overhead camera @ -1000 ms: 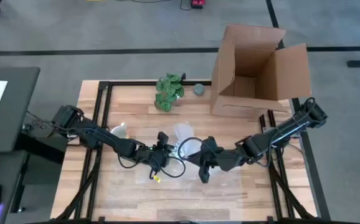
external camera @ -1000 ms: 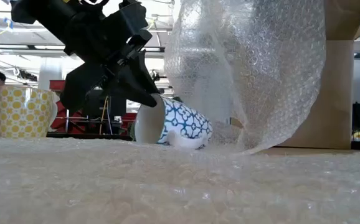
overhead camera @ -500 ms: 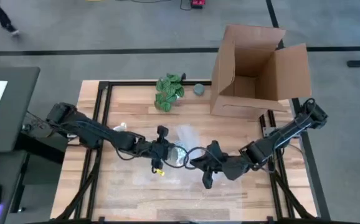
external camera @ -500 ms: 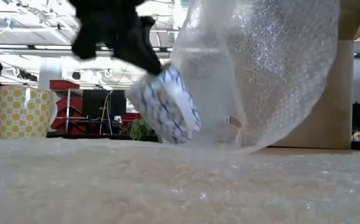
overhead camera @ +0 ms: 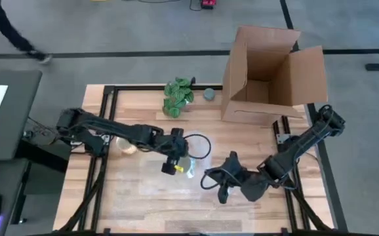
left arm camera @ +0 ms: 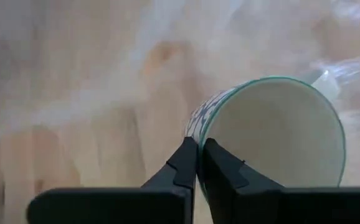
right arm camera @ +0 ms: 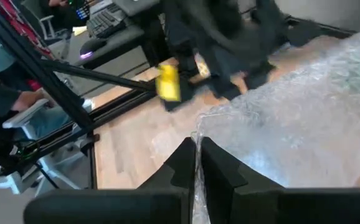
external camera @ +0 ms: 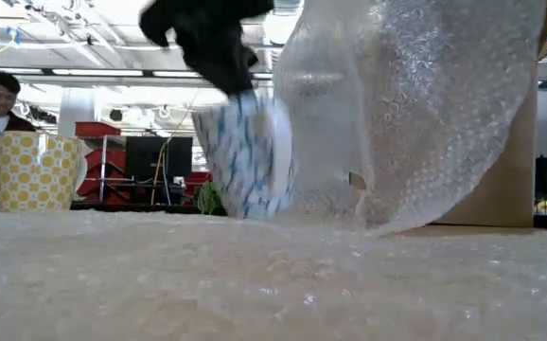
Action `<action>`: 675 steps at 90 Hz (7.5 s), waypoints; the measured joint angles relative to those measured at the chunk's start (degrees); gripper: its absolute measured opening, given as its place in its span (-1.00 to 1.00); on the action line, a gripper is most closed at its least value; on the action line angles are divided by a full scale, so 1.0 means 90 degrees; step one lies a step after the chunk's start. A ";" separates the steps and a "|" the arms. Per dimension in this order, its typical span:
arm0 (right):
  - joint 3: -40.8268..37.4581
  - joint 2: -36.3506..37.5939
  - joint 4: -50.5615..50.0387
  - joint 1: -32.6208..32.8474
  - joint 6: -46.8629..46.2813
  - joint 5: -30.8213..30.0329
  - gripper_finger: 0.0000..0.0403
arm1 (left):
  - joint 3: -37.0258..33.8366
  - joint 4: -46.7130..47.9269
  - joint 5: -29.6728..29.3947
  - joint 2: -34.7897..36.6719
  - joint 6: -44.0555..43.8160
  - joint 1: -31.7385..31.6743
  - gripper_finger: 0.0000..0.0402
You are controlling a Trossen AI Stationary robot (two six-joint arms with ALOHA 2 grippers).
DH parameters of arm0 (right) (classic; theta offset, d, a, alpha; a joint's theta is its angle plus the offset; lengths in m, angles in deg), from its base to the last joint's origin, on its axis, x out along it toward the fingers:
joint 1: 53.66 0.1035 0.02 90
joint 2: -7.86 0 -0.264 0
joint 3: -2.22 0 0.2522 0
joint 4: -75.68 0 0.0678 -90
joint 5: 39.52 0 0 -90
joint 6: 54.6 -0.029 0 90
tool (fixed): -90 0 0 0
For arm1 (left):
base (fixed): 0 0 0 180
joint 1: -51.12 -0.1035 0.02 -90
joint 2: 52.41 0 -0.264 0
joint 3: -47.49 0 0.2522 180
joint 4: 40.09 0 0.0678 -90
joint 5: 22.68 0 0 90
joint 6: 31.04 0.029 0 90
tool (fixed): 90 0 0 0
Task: Wrap mug
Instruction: Wrap the blue cup with the bubble wrap
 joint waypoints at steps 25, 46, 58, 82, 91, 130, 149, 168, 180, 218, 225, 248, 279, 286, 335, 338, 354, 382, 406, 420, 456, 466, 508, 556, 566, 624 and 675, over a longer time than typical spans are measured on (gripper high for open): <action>0.0002 0.0000 -0.0386 0.0110 -0.0500 -0.0297 -0.96 | 0.0008 -0.0492 0.0173 -0.0237 -0.0003 -0.0312 -1.00; 0.0002 0.0000 -0.0402 0.0108 -0.0527 -0.0297 -0.96 | 0.0002 -0.0569 0.0478 -0.0237 -0.0249 -0.0508 -1.00; 0.0002 0.0000 -0.0448 0.0117 -0.0618 -0.0302 -0.96 | 0.0002 -0.0747 0.0474 -0.0237 -0.0212 -0.0509 -0.93; 0.0002 0.0000 -0.0662 0.0134 -0.0860 -0.0322 -0.96 | 0.0002 -0.0902 0.0462 -0.0262 -0.0075 -0.0617 -0.68; 0.0002 0.0000 -0.0660 0.0159 -0.0860 -0.0383 -0.96 | 0.0002 -0.0916 0.0462 -0.0262 -0.0082 -0.0698 -0.66; 0.0002 0.0000 -0.1009 0.0202 -0.1341 -0.0469 -0.96 | 0.0002 -0.0935 0.0456 -0.0120 0.0143 -0.0837 -0.65; 0.0002 0.0000 -0.1096 0.0112 -0.1738 -0.0849 -0.96 | 0.0000 0.0097 0.0455 0.0529 -0.0016 -0.0661 -0.65; 0.0002 -0.0022 0.0413 -0.0448 -0.0344 -0.0893 -0.96 | 0.0002 0.1303 0.0437 0.1513 -0.0630 -0.0171 -0.65; 0.0002 -0.0137 0.1088 -0.0916 0.0353 -0.0569 -0.96 | 0.0002 0.1621 0.0108 0.2018 -0.1012 0.0257 -0.65; 0.0002 -0.0770 0.2023 -0.1972 0.0126 0.0744 -0.96 | -0.0001 0.2060 -0.1542 0.2490 -0.1859 0.1354 -0.65; 0.0000 -0.0883 0.2399 -0.2070 0.0275 0.1032 -0.95 | -0.0025 0.2105 -0.1609 0.2490 -0.1978 0.1480 -0.65; 0.0000 -0.1075 0.3070 -0.2334 0.0533 0.1867 -0.71 | -0.0292 0.2128 -0.1682 0.2497 -0.2241 0.1782 -0.65; 0.0002 -0.1062 0.4026 -0.2400 0.1214 0.2195 -0.21 | -0.0404 0.2121 -0.2137 0.2497 -0.2678 0.2248 -0.65; 0.0002 -0.1066 0.4152 -0.2430 0.1215 0.2364 -0.13 | -0.0404 0.2125 -0.2206 0.2549 -0.2876 0.2373 -0.65; 0.0081 -0.1262 0.4846 -0.2580 0.1320 0.2745 -0.06 | -0.0401 0.2120 -0.2907 0.2752 -0.2993 0.2851 -0.65; 0.0131 -0.1367 0.4865 -0.2575 0.1335 0.2809 -0.06 | -0.0401 0.2114 -0.2972 0.2805 -0.2996 0.2878 -0.65; 0.0911 -0.2296 0.4625 -0.2629 0.1440 0.3402 -0.04 | -0.0394 0.2072 -0.3375 0.3092 -0.3012 0.3033 -0.65; 0.2226 -0.3426 0.3186 -0.2847 0.1486 0.4302 0.13 | -0.0394 0.2157 -0.3720 0.3454 -0.3217 0.3460 -0.65; 0.2585 -0.3976 0.2999 -0.3061 0.1369 0.4964 0.29 | -0.0394 0.2159 -0.3853 0.3461 -0.3375 0.3664 -0.65; 0.2589 -0.3978 0.2655 -0.3190 0.1328 0.5452 0.29 | -0.0394 0.2177 -0.3851 0.3461 -0.3445 0.3742 -0.65; 0.3152 -0.3978 0.2681 -0.3176 0.2034 0.6298 0.29 | -0.0394 0.2243 -0.3882 0.3461 -0.3499 0.3789 -0.65; 0.3333 -0.3978 0.2272 -0.3176 0.2179 0.6312 0.29 | -0.0394 0.2283 -0.3881 0.3461 -0.3529 0.3789 -0.65; 0.4536 -0.3318 -0.2625 -0.3189 0.3055 0.5760 0.29 | -0.0396 0.2249 -0.3900 0.3075 -0.3701 0.3833 -0.65; 0.4075 -0.3351 -0.4751 -0.3870 0.2817 0.5573 -0.55 | -0.1346 0.3455 -0.4091 0.2142 -0.6210 0.3019 -0.79; 0.4028 -0.3395 -0.4814 -0.3914 0.2816 0.5575 -0.79 | -0.2356 0.1964 -0.3924 0.3002 -0.5730 0.2956 -0.96; 0.3968 -0.4354 -0.4866 -0.3992 0.2780 0.5568 -1.00 | -0.4195 -0.0990 -0.3566 0.4853 -0.4385 0.2925 -1.00; 0.5740 -0.4342 -0.6416 -0.3985 0.2865 0.5563 -1.00 | -0.4190 -0.1243 -0.3606 0.4853 -0.4186 0.2927 -1.00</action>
